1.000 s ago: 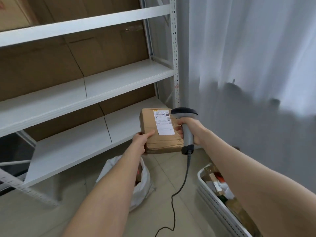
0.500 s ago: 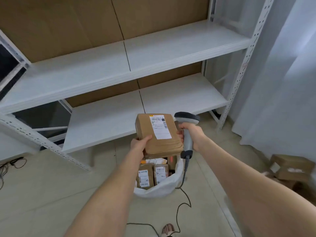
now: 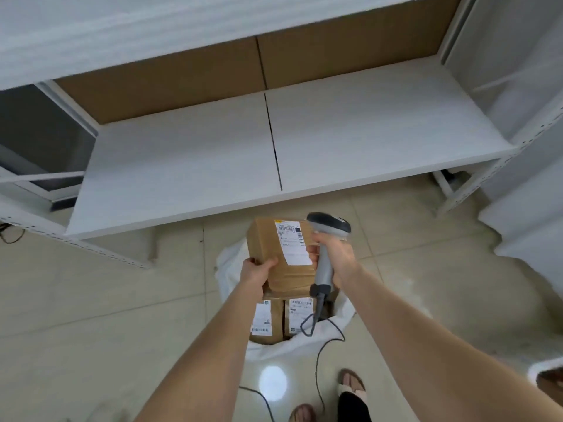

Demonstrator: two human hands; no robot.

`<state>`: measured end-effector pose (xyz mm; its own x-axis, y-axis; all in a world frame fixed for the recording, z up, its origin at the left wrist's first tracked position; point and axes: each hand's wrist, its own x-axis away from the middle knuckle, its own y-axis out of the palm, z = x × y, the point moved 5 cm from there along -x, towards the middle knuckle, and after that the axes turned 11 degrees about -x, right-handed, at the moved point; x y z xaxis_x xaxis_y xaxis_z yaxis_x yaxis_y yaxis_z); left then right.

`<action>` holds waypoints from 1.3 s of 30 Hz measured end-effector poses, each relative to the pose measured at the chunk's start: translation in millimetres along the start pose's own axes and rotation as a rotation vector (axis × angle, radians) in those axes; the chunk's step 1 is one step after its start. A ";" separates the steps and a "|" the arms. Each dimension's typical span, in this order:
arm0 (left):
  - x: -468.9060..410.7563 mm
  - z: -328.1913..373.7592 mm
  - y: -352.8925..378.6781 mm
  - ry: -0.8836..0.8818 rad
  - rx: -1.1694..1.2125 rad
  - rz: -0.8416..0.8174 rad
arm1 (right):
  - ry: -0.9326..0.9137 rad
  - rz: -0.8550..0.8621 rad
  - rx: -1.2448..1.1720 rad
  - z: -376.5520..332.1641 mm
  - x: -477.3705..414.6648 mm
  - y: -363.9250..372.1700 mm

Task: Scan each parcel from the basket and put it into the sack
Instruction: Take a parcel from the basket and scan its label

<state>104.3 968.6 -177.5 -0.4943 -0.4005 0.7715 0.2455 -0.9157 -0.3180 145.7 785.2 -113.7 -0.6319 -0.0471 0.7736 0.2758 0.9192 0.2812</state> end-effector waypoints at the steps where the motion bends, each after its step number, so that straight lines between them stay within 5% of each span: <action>1: -18.8 -7.9 7.4 -0.021 -0.005 0.005 | 0.005 0.006 0.007 7.2 -19.1 -1.6; 10: -141.1 -71.0 62.4 -0.131 -0.017 0.069 | 0.070 0.050 0.051 69.8 -145.7 -34.2; 17: -156.1 -62.5 58.0 0.031 -0.191 0.249 | 0.108 0.019 0.074 81.1 -170.7 -48.5; 28: -4.1 56.4 102.8 0.266 -0.688 0.091 | 0.037 0.027 -0.104 8.2 -32.3 -83.0; 39: 219.9 96.3 230.0 0.560 -0.880 -0.208 | -0.217 0.227 -0.445 -60.7 177.4 -218.4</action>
<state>132.4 673.0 -27.9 -0.8254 0.0139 0.5643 -0.4668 -0.5789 -0.6686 17.4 552.3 -3.4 -0.6424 0.2586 0.7215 0.6734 0.6399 0.3702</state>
